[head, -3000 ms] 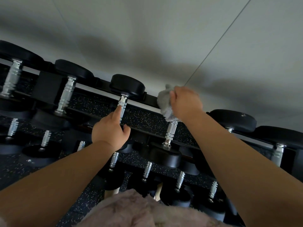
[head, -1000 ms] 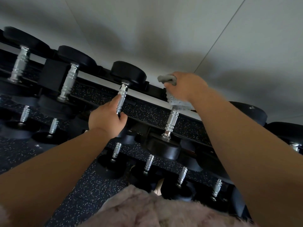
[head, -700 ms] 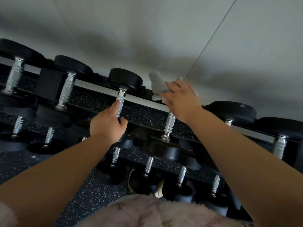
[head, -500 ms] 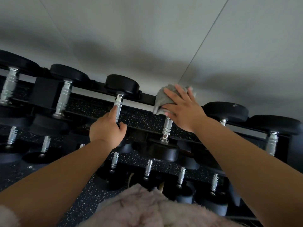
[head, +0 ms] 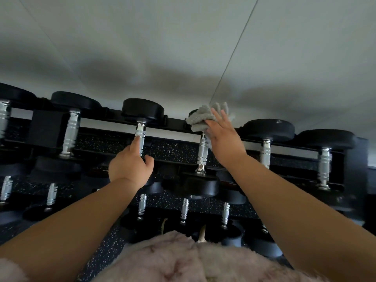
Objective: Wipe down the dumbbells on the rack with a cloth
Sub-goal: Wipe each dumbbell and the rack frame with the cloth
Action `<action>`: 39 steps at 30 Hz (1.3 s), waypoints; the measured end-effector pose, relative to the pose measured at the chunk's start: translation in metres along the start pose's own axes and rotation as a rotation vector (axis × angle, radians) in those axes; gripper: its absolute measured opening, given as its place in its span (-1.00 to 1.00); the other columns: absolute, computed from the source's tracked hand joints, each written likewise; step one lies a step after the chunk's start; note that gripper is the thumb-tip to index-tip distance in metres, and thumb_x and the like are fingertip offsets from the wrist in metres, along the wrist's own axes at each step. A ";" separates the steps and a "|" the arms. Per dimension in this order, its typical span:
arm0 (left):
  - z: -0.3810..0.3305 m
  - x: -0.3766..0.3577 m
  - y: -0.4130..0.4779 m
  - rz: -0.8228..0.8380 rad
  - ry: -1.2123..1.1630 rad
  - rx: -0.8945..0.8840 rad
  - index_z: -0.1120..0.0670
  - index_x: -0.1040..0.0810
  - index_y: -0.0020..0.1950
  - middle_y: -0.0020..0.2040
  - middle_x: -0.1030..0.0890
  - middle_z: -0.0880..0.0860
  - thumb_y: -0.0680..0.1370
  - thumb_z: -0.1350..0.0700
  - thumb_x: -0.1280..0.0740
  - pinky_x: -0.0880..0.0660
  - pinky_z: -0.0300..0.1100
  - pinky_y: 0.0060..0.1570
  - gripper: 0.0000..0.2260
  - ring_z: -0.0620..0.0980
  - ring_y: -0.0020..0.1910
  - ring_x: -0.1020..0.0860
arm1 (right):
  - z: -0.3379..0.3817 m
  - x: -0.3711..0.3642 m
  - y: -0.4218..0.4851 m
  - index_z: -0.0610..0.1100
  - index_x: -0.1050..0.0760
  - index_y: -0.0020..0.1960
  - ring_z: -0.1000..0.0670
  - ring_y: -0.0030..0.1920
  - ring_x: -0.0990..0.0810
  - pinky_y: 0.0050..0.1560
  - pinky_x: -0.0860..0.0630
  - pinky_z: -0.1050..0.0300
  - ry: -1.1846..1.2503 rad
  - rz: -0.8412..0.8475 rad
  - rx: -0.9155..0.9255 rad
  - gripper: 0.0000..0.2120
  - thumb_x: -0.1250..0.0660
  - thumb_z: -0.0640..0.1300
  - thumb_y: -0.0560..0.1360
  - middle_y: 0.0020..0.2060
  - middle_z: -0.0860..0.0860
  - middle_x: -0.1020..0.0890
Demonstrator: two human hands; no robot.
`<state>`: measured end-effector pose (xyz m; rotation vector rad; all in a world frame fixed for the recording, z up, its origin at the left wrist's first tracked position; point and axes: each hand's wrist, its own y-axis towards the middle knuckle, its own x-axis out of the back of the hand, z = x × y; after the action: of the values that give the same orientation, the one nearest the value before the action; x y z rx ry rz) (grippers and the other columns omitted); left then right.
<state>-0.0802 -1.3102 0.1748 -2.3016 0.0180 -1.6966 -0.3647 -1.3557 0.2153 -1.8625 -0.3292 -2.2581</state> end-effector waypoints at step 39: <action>-0.172 -0.068 -0.061 0.078 0.257 -0.607 -0.04 -0.68 0.18 0.12 -0.66 -0.10 0.55 -0.18 -0.20 -0.41 0.01 0.26 -0.62 0.01 0.21 -0.50 | -0.080 0.008 -0.200 -0.12 -0.46 0.38 -0.14 0.47 -0.40 0.63 -0.06 -0.08 -0.045 0.181 -0.264 -0.50 -0.20 0.22 0.63 0.36 -0.12 -0.52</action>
<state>-0.2720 -1.2769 0.1721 -2.3930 0.7609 -2.1532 -0.4994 -1.1878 0.1994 -1.9766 0.1348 -2.2279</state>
